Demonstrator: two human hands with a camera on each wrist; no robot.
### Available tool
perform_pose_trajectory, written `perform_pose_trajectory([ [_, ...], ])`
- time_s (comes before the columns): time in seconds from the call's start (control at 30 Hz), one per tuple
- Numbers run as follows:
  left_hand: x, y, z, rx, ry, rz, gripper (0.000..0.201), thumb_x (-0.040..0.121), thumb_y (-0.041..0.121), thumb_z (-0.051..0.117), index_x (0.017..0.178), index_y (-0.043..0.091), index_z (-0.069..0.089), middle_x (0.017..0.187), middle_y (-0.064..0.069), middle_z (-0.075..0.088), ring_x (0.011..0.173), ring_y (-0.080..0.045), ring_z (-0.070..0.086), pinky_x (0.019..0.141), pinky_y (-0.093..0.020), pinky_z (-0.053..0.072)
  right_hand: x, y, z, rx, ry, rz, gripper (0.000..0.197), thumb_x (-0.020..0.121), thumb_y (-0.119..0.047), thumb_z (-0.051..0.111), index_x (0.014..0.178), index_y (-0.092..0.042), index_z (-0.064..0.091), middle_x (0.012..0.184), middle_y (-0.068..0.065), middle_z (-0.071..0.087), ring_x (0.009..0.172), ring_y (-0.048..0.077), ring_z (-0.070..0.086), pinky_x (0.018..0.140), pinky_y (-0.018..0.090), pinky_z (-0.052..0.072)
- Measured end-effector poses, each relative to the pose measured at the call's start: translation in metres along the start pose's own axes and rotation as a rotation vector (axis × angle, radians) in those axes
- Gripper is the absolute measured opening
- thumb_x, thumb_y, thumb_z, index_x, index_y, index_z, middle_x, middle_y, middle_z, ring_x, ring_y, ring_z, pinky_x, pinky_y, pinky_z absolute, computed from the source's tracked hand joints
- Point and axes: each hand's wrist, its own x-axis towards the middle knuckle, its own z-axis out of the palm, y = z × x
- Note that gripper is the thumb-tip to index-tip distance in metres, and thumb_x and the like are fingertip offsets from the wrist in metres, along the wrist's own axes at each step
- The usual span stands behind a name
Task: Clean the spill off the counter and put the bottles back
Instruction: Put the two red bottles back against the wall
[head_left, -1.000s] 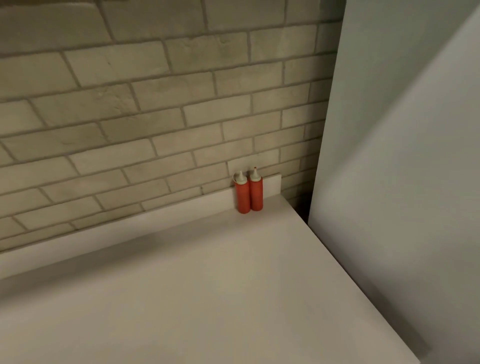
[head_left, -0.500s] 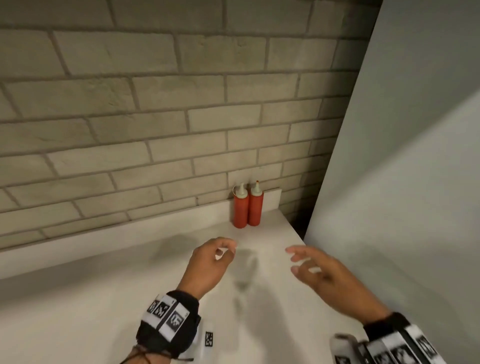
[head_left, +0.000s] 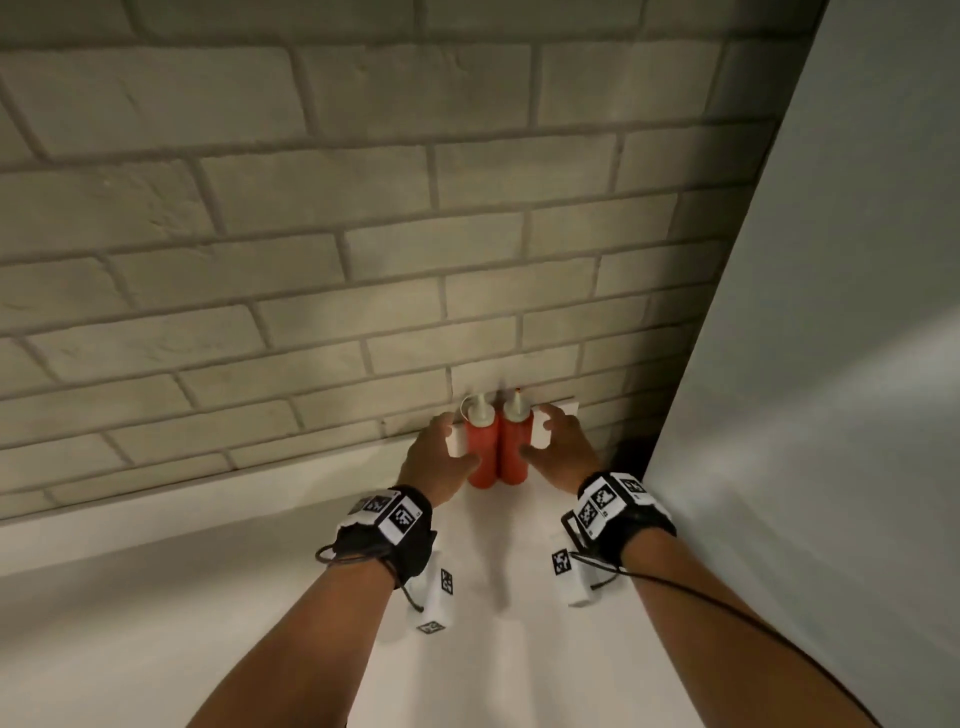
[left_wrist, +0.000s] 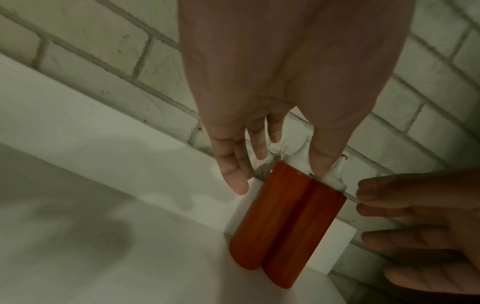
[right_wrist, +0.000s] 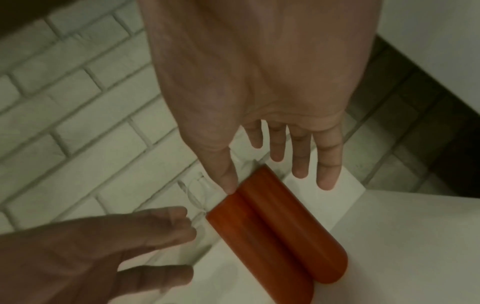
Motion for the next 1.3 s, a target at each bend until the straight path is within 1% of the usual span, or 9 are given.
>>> perform_pose_trajectory([
  [0.13,0.019,0.009,0.015,-0.11,-0.004,-0.071,0.074,0.083,0.019,0.077,0.148,0.018,0.039,0.142,-0.004,0.054,0.128,-0.028,0.055,0.099,-0.039,0.048,0.023,-0.001,0.007,0.027,-0.041,0.0,0.077,0.082,-0.018,0.067,0.147,-0.019,0.027,0.14,0.013,0.036,0.128,0.034,0.044,0.106,0.045,0.04],
  [0.27,0.031,0.014,0.034,-0.198,0.023,-0.117,0.082,0.073,0.018,0.081,0.146,0.024,0.043,0.139,-0.007,0.059,0.124,-0.031,0.058,0.103,-0.047,0.048,0.049,0.008,0.018,0.107,-0.049,-0.037,0.075,0.065,-0.044,0.07,0.133,-0.029,0.044,0.127,0.005,0.056,0.114,0.027,0.058,0.095,0.047,0.051],
  [0.4,0.033,0.023,0.046,-0.224,0.113,-0.128,0.086,0.061,0.039,0.072,0.143,0.028,0.046,0.134,-0.005,0.062,0.124,-0.032,0.059,0.104,-0.042,0.046,0.071,0.021,0.032,0.176,-0.042,-0.074,0.048,0.075,-0.062,0.063,0.116,-0.038,0.056,0.107,-0.009,0.069,0.096,0.012,0.067,0.087,0.043,0.056],
  [0.47,0.03,0.029,0.048,-0.226,0.145,-0.144,0.082,0.062,0.048,0.066,0.14,0.031,0.048,0.129,-0.004,0.064,0.12,-0.032,0.061,0.099,-0.038,0.046,0.066,0.02,0.032,0.212,-0.042,-0.092,0.052,0.074,-0.07,0.06,0.116,-0.04,0.054,0.106,-0.011,0.069,0.094,0.01,0.067,0.086,0.044,0.056],
  [0.67,0.016,0.025,0.048,-0.162,0.189,-0.189,0.063,0.071,0.044,0.077,0.129,0.036,0.056,0.123,-0.003,0.069,0.113,-0.031,0.065,0.09,-0.035,0.048,0.03,0.023,0.023,0.246,-0.002,-0.079,0.054,0.081,-0.034,0.069,0.127,-0.031,0.042,0.116,-0.002,0.064,0.104,0.021,0.061,0.089,0.035,0.049],
  [0.9,-0.026,0.012,0.033,-0.156,0.204,-0.141,0.054,0.057,0.044,0.076,0.109,0.038,0.064,0.1,0.01,0.074,0.096,-0.019,0.071,0.089,-0.043,0.056,0.0,0.025,0.01,0.273,-0.009,-0.16,0.065,0.066,-0.015,0.075,0.111,-0.049,0.042,0.106,-0.009,0.066,0.098,0.019,0.065,0.083,0.041,0.056],
  [1.03,-0.068,0.004,0.019,-0.163,0.235,-0.116,0.049,0.06,0.04,0.076,0.108,0.036,0.065,0.096,0.014,0.075,0.093,-0.013,0.072,0.085,-0.034,0.056,-0.03,0.02,0.0,0.273,0.005,-0.232,0.076,0.062,-0.015,0.081,0.121,-0.043,0.043,0.111,-0.011,0.064,0.1,0.011,0.063,0.082,0.032,0.053],
  [1.23,-0.149,-0.02,-0.004,-0.321,0.301,-0.056,0.056,0.064,0.026,0.081,0.117,0.033,0.066,0.104,0.01,0.076,0.095,-0.014,0.073,0.085,-0.031,0.058,-0.103,0.013,0.001,0.308,-0.001,-0.343,0.065,0.073,-0.016,0.079,0.126,-0.034,0.045,0.115,-0.02,0.058,0.111,0.006,0.057,0.094,0.04,0.051],
  [1.3,-0.178,-0.031,-0.014,-0.352,0.328,-0.049,0.061,0.063,0.03,0.081,0.12,0.043,0.063,0.107,0.012,0.075,0.098,-0.012,0.071,0.088,-0.03,0.056,-0.13,0.009,0.003,0.298,-0.01,-0.361,0.064,0.075,-0.012,0.078,0.128,-0.032,0.046,0.115,-0.021,0.057,0.111,0.007,0.057,0.092,0.039,0.052],
])
